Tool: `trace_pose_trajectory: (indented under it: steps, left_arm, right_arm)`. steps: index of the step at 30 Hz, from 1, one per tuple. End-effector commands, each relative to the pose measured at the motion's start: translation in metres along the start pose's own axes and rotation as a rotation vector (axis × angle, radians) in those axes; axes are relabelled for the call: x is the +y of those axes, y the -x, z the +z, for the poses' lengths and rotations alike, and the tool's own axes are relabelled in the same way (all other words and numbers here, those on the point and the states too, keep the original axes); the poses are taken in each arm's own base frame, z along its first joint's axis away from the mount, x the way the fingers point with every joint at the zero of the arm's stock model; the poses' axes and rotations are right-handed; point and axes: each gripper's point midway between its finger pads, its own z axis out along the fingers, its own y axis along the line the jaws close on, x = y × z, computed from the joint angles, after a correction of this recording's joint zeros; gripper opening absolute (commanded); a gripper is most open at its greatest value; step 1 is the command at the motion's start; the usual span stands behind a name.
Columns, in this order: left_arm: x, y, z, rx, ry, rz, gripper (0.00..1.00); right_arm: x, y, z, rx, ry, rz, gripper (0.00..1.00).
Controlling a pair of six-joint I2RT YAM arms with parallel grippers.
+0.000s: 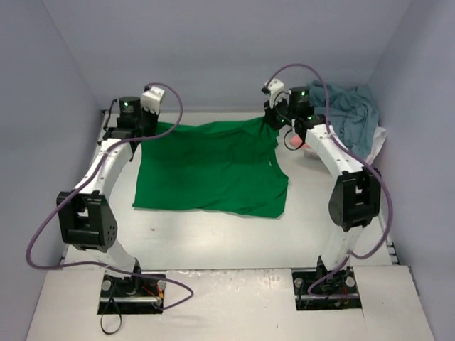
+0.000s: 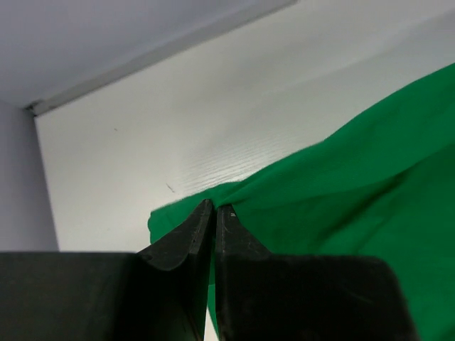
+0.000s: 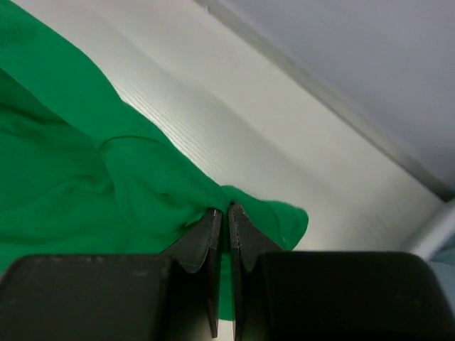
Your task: Fold and stack the t-shirts
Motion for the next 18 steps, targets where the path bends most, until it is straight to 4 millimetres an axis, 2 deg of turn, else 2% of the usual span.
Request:
trace_pose_trajectory:
  steps: [1, 2, 3, 5, 6, 7, 8, 9, 10, 12, 14, 17, 18]
  left_arm:
    - [0.016, 0.110, -0.102, -0.282, 0.038, 0.013, 0.00]
    - [0.016, 0.136, -0.138, -0.361, 0.040, 0.015, 0.00]
    - [0.013, 0.147, -0.173, -0.402, 0.038, 0.004, 0.00]
    - [0.008, 0.165, -0.214, -0.475, 0.030, 0.004, 0.00]
    - [0.004, 0.167, -0.232, -0.491, 0.016, -0.010, 0.00]
    - [0.001, 0.174, -0.260, -0.538, 0.018, -0.005, 0.00]
    - [-0.001, 0.177, -0.275, -0.555, 0.010, -0.006, 0.00]
    - [-0.005, 0.180, -0.295, -0.568, 0.000, -0.004, 0.00]
    - [-0.010, 0.182, -0.310, -0.585, -0.020, 0.004, 0.00]
    - [-0.018, 0.183, -0.349, -0.626, -0.033, 0.018, 0.00]
    - [-0.028, 0.182, -0.380, -0.670, -0.059, 0.038, 0.00]
    - [-0.038, 0.177, -0.413, -0.708, -0.079, 0.060, 0.00]
    - [-0.041, 0.175, -0.419, -0.711, -0.085, 0.063, 0.00]
  right_arm:
    - [0.015, 0.138, -0.117, -0.318, -0.052, -0.104, 0.00]
    - [0.020, 0.152, -0.140, -0.359, -0.065, -0.105, 0.00]
    - [0.030, 0.174, -0.182, -0.432, -0.086, -0.132, 0.00]
    - [0.038, 0.190, -0.222, -0.496, -0.120, -0.144, 0.00]
    - [0.047, 0.202, -0.256, -0.553, -0.137, -0.157, 0.00]
    - [0.053, 0.204, -0.270, -0.565, -0.139, -0.162, 0.00]
    - [0.058, 0.207, -0.284, -0.582, -0.138, -0.166, 0.00]
    - [0.066, 0.213, -0.307, -0.613, -0.141, -0.176, 0.00]
    - [0.071, 0.211, -0.316, -0.608, -0.132, -0.170, 0.00]
    - [0.086, 0.220, -0.350, -0.665, -0.124, -0.186, 0.00]
    - [0.096, 0.226, -0.373, -0.696, -0.118, -0.189, 0.00]
    - [0.108, 0.235, -0.404, -0.743, -0.113, -0.194, 0.00]
    - [0.109, 0.235, -0.408, -0.746, -0.109, -0.189, 0.00]
